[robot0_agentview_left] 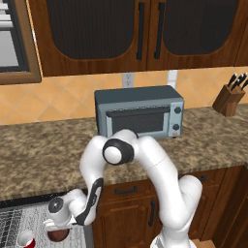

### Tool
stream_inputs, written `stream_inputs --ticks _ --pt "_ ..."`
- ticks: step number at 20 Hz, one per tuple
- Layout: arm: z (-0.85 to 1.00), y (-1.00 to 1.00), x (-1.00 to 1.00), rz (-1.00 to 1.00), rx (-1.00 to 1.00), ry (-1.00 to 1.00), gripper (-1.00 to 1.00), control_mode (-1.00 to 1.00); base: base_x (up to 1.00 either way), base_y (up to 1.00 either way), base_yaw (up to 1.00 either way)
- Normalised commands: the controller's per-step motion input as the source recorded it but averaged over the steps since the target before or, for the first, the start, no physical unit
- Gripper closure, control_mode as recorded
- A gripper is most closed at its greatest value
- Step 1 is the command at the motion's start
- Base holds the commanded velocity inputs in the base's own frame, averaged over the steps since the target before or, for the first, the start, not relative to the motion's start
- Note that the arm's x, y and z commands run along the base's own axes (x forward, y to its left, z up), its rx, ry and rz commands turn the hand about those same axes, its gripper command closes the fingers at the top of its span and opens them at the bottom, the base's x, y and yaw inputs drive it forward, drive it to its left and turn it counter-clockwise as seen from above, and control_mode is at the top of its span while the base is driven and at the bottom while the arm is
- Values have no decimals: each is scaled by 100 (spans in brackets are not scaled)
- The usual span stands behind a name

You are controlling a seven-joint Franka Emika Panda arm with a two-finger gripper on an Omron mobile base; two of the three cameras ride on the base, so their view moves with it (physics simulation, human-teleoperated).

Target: Pick up the cup and bowl from the counter, place them in the dishwasher, and close the dishwasher door.

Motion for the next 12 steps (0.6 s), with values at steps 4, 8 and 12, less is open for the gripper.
stream_inputs --ticks 4,8,12 --pt "-55 16 0 0 -7 -15 100 -100 0 0 0" --pt "-46 28 1 0 -6 -13 100 -100 0 0 0" --pt "-48 11 6 0 -5 -10 100 -100 0 0 0"
